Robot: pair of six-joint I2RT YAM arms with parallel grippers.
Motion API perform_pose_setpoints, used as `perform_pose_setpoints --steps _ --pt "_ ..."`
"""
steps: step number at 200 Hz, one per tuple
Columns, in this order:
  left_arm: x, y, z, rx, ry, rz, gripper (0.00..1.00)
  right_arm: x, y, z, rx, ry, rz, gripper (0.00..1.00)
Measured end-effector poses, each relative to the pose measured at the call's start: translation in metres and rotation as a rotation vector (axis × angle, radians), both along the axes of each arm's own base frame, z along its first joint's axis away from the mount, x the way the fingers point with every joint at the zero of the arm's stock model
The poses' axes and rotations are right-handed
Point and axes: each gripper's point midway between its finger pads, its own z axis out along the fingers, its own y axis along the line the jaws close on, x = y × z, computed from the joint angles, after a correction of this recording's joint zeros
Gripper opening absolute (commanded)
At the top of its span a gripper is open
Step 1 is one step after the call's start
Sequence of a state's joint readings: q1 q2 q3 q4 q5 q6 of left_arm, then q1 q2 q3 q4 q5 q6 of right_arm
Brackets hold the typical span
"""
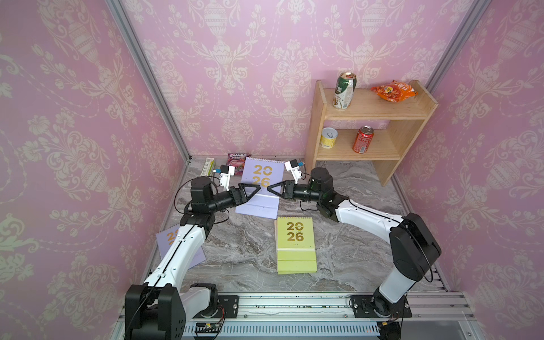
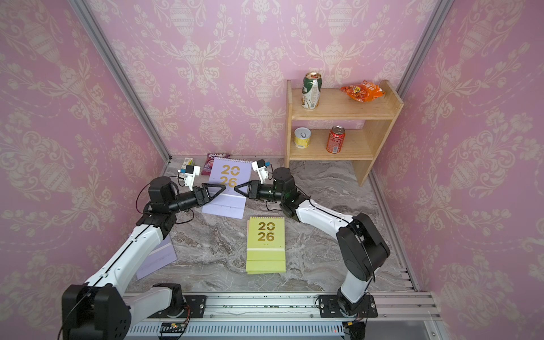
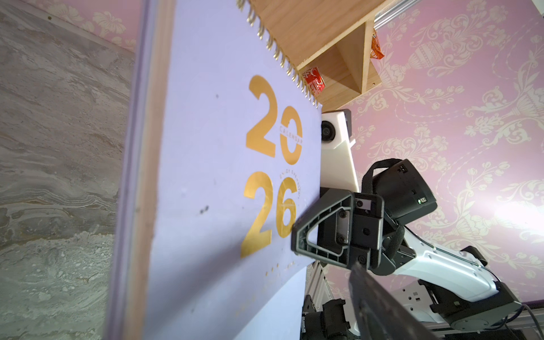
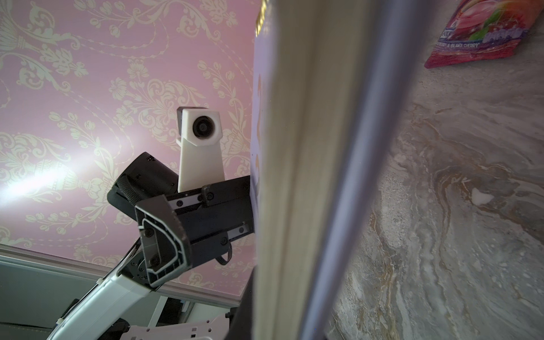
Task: Stack the calendars
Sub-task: Place the calendar at the calendar.
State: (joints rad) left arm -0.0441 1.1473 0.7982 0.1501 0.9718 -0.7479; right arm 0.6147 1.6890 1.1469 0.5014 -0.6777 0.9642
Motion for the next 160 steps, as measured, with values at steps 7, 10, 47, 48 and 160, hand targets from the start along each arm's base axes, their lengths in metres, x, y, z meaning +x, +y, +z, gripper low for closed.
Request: perform_pose_setpoints --steps 7,10,47,48,160 --pt "-0.001 0.000 0.001 0.002 -0.005 -0.001 0.99 -0.002 -0.004 -0.002 -0.010 0.005 -0.005 0.00" --pt "-0.001 0.000 0.001 0.001 -0.005 0.000 0.99 -0.003 -0.005 -0.003 -0.015 0.007 -0.005 0.00" --pt "-0.003 0.000 0.006 0.005 -0.025 -0.001 0.99 -0.011 -0.043 -0.007 -0.083 0.019 -0.061 0.00" --pt "-0.003 0.000 0.006 0.005 -0.025 -0.001 0.99 -0.011 -0.044 -0.007 -0.085 0.020 -0.062 0.00" --pt "-0.004 0.000 0.008 0.024 -0.064 -0.005 0.99 -0.103 -0.119 -0.091 -0.319 0.254 -0.009 0.00"
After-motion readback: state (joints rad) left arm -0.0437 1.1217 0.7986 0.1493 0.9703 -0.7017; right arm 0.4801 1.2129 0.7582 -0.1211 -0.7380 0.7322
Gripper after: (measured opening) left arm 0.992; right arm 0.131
